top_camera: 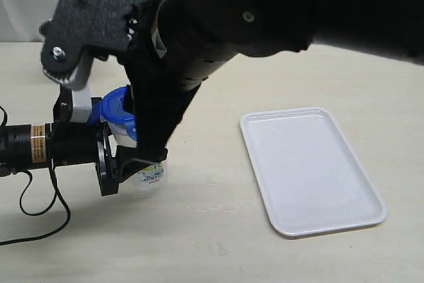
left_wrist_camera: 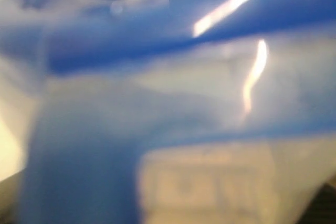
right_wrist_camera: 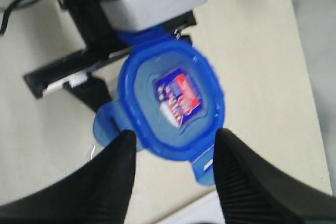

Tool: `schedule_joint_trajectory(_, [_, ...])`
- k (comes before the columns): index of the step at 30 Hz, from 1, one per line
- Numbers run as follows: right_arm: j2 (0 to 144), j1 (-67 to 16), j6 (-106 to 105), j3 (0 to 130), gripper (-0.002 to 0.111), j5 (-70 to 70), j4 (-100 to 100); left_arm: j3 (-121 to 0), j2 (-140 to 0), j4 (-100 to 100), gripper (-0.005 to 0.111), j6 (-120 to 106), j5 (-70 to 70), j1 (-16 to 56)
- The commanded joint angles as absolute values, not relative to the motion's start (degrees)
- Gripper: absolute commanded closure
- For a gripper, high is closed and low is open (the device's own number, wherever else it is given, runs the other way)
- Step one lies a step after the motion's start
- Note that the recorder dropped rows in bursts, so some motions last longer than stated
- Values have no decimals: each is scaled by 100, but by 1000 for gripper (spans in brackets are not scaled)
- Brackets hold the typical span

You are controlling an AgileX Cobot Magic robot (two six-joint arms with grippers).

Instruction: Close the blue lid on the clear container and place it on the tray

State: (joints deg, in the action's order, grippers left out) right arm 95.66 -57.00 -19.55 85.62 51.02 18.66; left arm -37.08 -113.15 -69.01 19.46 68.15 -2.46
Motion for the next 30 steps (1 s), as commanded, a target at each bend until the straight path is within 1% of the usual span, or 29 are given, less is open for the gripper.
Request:
schedule_joint_trajectory(1, [9640,-5673,-3194,8157,64,5349,1448,-3751,-11258,-6857,107,2055,6996,-197])
schedule_joint_trajectory(3, [9640,-5673,-3209,7904,63,5037,1602,-3751,-11258,-6889,107,2108,6996,-197])
schedule_joint_trajectory(6, [9640,-5673,-2522,7664,63,4601,2460,-3751,-11258,-6967,107,2129,6996,-197])
schedule_joint_trajectory(10, [9628,-5673,-2275,7638,53,4477,2852,-3751,-11311,-6864,107,2151,6996,-197])
schedule_joint_trajectory(12, [9614,-5683,-2275,7638,51,4463,2787,-3751,-11397,-6745,107,2151,6996,-197])
schedule_joint_trajectory(21, [9219,-5683,-2273,7638,52,4947,2770,-3751,-11546,-6526,107,2101,6996,-197])
schedule_joint_trajectory(25, [8933,-5683,-2297,7626,52,4787,2285,-3751,-11546,-6527,107,2101,6996,-197])
schedule_joint_trajectory(28, [8905,-5683,-2688,7616,52,4716,1698,-3751,-11546,-6527,107,2101,6996,-197])
schedule_joint_trajectory(30, [8930,-5683,-2716,7495,52,4420,1751,-3751,-11546,-6538,107,2101,6996,-197])
